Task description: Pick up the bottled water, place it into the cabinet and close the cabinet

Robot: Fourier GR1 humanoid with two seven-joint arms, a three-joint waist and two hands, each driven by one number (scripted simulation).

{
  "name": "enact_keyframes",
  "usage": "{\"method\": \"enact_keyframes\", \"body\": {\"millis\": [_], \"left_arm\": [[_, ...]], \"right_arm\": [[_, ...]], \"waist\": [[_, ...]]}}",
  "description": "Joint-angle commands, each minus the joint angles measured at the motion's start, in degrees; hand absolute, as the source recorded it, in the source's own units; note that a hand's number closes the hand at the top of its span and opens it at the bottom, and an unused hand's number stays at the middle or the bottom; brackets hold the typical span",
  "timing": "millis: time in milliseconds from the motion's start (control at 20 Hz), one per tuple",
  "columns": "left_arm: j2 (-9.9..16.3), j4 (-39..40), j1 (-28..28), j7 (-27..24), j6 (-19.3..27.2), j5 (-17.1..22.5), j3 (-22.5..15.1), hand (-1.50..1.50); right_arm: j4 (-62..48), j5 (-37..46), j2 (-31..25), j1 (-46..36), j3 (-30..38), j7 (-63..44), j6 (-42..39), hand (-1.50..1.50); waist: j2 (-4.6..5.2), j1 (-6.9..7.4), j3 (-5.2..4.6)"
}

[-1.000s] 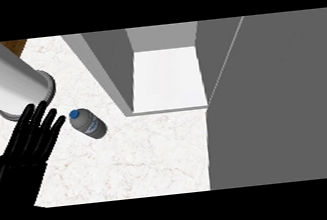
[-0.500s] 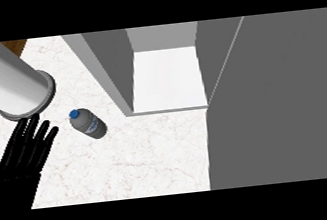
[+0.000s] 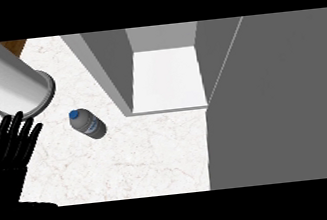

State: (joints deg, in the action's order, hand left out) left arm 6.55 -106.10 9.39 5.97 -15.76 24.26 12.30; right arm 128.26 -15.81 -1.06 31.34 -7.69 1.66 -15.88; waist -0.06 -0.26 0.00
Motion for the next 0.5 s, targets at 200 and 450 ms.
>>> {"method": "enact_keyframes", "body": {"millis": [200, 450], "left_arm": [[1.4, 10.2, -3.4, -7.5, -2.9, -5.1, 1.5, -1.50], [5.0, 20.2, -5.8, -11.8, -6.5, -6.0, 4.3, -1.50]], "right_arm": [[-2.5, 2.4, 1.0, -1.3, -0.9, 2.7, 0.7, -1.50], [-2.5, 0.0, -0.5, 0.3, 0.3, 3.2, -1.5, -1.50]], "waist": [[0.02, 0.07, 0.00], [0.04, -0.05, -0.01]]}}
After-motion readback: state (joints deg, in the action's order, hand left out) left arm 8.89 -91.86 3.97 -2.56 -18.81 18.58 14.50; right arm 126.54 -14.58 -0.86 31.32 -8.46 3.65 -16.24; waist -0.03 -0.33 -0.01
